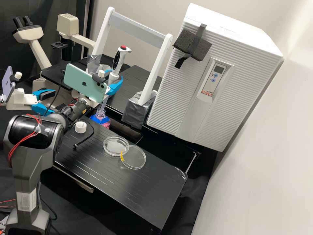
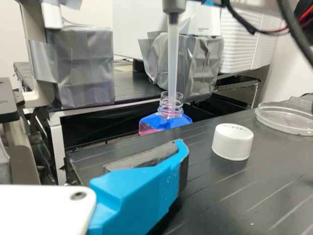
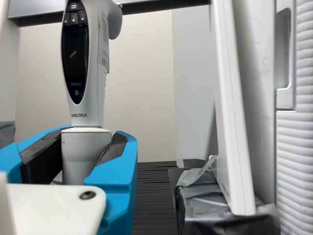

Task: Use the pipette

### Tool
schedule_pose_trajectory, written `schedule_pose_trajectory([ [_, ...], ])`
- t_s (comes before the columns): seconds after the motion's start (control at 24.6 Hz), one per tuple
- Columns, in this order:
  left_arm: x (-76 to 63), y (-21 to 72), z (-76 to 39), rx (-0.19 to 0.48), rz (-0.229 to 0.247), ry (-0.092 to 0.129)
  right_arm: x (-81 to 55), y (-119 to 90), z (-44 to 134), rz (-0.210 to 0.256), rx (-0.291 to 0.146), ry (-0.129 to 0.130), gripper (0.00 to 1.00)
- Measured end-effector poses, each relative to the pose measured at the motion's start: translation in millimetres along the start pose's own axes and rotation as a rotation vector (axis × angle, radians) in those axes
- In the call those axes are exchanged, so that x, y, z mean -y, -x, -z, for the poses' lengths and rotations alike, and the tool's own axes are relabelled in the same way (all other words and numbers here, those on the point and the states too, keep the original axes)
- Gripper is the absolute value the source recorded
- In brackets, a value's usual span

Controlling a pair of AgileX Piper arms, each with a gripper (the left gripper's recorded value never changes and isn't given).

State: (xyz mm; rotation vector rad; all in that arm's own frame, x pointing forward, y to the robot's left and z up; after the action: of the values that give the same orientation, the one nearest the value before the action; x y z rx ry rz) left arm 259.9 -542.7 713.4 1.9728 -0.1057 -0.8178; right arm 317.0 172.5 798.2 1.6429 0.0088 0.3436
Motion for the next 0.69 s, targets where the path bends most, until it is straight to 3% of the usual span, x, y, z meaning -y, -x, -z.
schedule_pose_trajectory([
  [0.24, 0.0, 0.0, 0.0, 0.0, 0.0, 0.0, 9.7, 4, -2.7, 0.009, -0.001, 0.008, 0.0],
  [0.45, 0.0, 0.0, 0.0, 0.0, 0.0, 0.028, 11.4, 6, -5.0, 0.014, 0.009, 0.009, 0.0],
  [0.69, 0.0, 0.0, 0.0, 0.0, 0.0, 0.031, 14.9, 5, -8.1, 0.021, 0.019, 0.014, 0.0],
])
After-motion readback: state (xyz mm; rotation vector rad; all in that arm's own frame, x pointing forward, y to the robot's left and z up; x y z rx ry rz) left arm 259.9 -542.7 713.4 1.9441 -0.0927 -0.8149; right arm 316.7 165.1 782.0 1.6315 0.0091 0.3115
